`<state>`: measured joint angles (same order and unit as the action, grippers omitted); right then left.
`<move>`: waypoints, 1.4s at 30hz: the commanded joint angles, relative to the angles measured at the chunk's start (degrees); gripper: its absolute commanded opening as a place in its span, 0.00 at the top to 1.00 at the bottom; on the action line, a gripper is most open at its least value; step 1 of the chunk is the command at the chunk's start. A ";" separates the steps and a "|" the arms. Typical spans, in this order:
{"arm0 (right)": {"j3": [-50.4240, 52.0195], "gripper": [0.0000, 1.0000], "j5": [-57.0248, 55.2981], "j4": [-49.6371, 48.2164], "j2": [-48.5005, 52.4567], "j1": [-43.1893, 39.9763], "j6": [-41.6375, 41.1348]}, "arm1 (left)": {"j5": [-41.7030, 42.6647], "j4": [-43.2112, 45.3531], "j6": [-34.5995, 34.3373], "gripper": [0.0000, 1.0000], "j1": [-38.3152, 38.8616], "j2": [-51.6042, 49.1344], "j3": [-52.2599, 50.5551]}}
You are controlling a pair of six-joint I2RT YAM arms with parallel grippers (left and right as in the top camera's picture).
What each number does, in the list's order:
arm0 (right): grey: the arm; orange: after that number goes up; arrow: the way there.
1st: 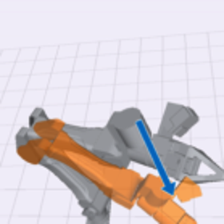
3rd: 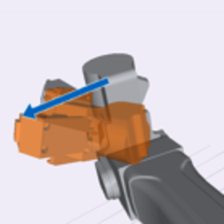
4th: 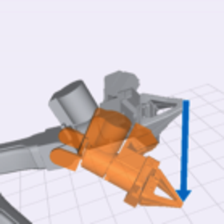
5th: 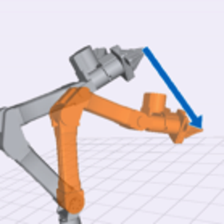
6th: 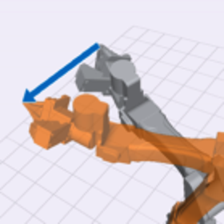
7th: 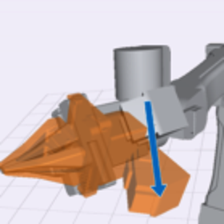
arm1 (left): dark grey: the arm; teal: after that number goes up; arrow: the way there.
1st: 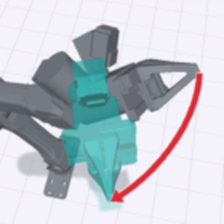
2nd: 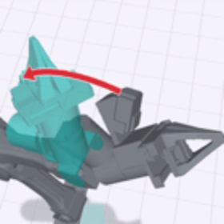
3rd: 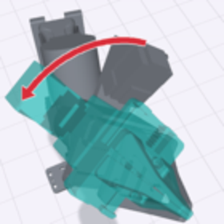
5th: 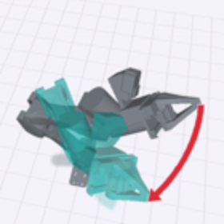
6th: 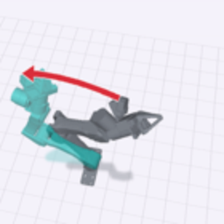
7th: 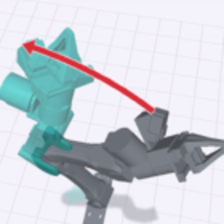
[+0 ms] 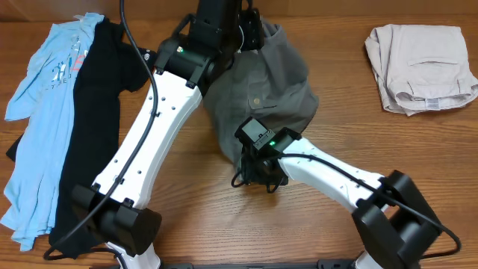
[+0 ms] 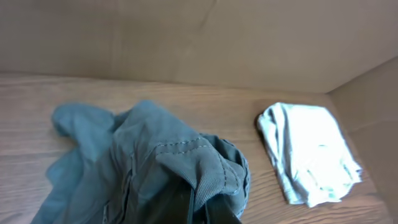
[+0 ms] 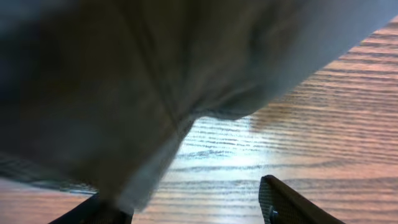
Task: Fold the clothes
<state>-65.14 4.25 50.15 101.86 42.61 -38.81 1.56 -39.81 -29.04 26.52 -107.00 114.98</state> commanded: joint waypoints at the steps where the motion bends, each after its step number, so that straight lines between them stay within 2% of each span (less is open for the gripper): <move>1: -2.67 0.34 0.39 -4.42 0.70 -1.27 -3.67 | 1.46 0.61 -1.22 0.96 -0.24 0.28 3.26; 4: -2.64 0.36 0.28 -9.07 0.85 -1.27 -7.72 | 1.46 -0.42 -1.22 0.96 -0.24 0.28 3.26; 6: -2.64 0.43 -1.42 -13.81 1.57 -1.27 -11.45 | 1.44 -1.79 -1.20 0.96 -0.26 0.28 3.26; 8: -2.64 0.59 -1.77 -15.28 2.45 -1.27 -12.50 | 1.22 -2.25 -1.18 0.96 -0.26 0.28 3.26; 10: -2.64 0.71 -1.60 -13.84 3.43 -1.20 -12.96 | 1.18 -2.32 -1.18 0.96 -0.26 0.28 3.26; 12: -2.64 0.78 -1.11 -11.43 3.76 -1.16 -12.96 | 0.46 -2.16 -1.14 0.96 -0.31 0.28 3.26; 15: -2.62 0.83 -0.13 -7.15 3.76 -1.16 -12.92 | -0.72 -1.97 -0.76 0.96 -0.83 0.28 3.28; 20: -2.62 0.82 4.07 -4.24 3.76 -1.16 -11.91 | -0.55 -1.95 -0.74 0.96 -3.89 0.28 3.28; 22: -2.62 0.73 4.24 -3.72 3.76 -1.16 -11.80 | -0.44 -1.97 -0.74 0.96 -5.79 0.28 3.28; 24: -2.62 0.54 4.46 -4.00 3.76 -1.16 -11.85 | 0.46 -2.01 -0.74 0.96 -7.23 0.28 3.30; 25: -2.62 0.49 4.44 -4.87 3.76 -1.16 -11.85 | 1.33 -2.23 -0.74 0.96 -8.02 0.28 3.30; 32: -2.62 0.49 4.35 -11.50 3.80 -1.16 -11.87 | 1.46 -3.78 -0.72 0.96 -8.46 0.28 3.30; 33: -2.62 0.53 4.35 -12.11 3.82 -1.16 -11.85 | 1.46 -3.78 -0.72 0.96 -8.46 0.28 3.30; 35: -2.62 0.68 4.35 -12.98 3.89 -1.16 -12.04 | 1.46 -3.69 -0.72 0.96 -8.46 0.28 3.30; 36: -2.62 0.82 4.39 -12.96 3.89 -1.16 -12.04 | 1.46 -3.65 -0.74 0.96 -8.46 0.28 3.30; 40: -2.62 0.96 4.44 -11.98 3.91 -0.76 -12.04 | 1.42 -2.86 -0.74 0.96 -8.63 0.28 3.30; 42: -2.62 0.96 4.42 -11.98 3.91 -0.11 -12.04 | 1.42 -2.64 -0.76 0.96 -8.61 0.28 3.30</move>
<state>-66.76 8.71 38.20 105.30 41.52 -50.92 2.81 -43.68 -29.67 18.00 -107.00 116.20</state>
